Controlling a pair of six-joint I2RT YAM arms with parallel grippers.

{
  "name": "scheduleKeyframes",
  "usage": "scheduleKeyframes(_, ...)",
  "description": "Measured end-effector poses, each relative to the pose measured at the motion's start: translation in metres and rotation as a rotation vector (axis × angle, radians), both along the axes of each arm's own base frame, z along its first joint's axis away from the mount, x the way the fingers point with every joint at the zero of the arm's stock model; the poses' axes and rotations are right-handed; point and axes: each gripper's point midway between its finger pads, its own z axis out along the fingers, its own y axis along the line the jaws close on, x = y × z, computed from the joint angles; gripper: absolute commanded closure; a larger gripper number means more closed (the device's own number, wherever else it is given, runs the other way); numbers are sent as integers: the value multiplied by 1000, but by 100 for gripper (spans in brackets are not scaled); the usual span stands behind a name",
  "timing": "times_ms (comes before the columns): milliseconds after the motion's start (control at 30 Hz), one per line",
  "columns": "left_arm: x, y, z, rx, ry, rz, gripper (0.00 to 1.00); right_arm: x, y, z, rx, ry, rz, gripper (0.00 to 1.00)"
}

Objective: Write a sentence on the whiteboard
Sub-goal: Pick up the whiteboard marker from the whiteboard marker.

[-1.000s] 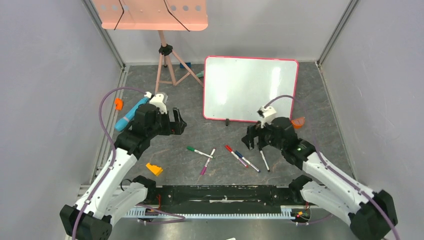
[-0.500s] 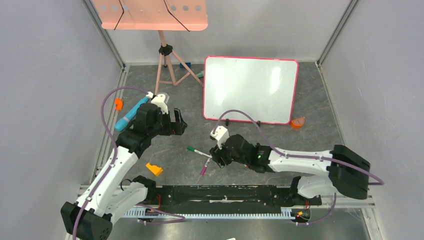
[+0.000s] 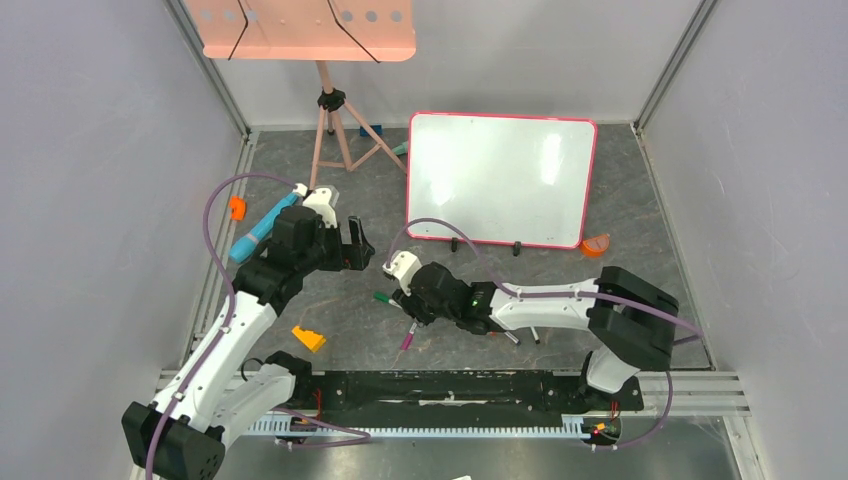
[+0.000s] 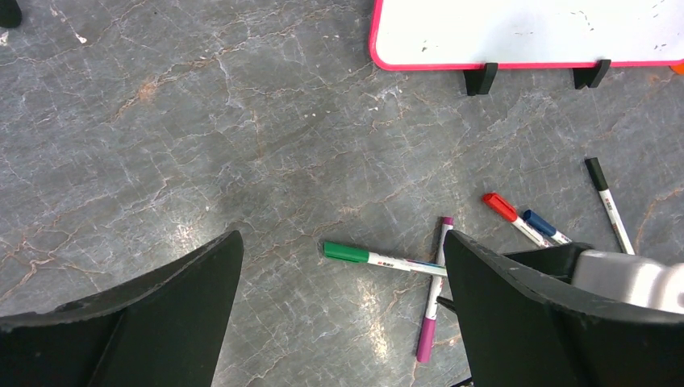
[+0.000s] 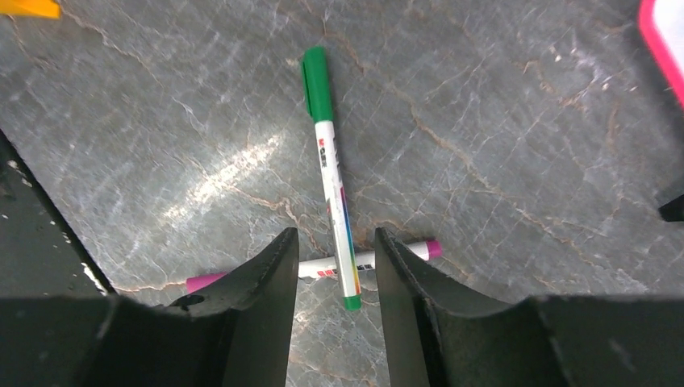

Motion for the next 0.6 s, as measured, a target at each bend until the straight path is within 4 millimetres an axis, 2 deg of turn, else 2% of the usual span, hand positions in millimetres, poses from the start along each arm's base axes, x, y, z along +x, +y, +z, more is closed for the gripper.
scheduleKeyframes(200,0,0,0,-1,0,-2,0,-3,-2,-23,-54,26,9,59)
scheduleKeyframes(367,0,-2,-1,-4,6,-8,0,-3,-5,-37,-89,36,13,66)
scheduleKeyframes(400,0,-2,-2,-2,9,-8,0,-3,-5,-40,-94,38,14,69)
scheduleKeyframes(533,0,-2,-4,1,18,-8,0,-4,-7,-47,-115,40,18,92)
scheduleKeyframes(600,0,-2,-5,2,20,-8,0,-3,-7,-47,-118,38,16,100)
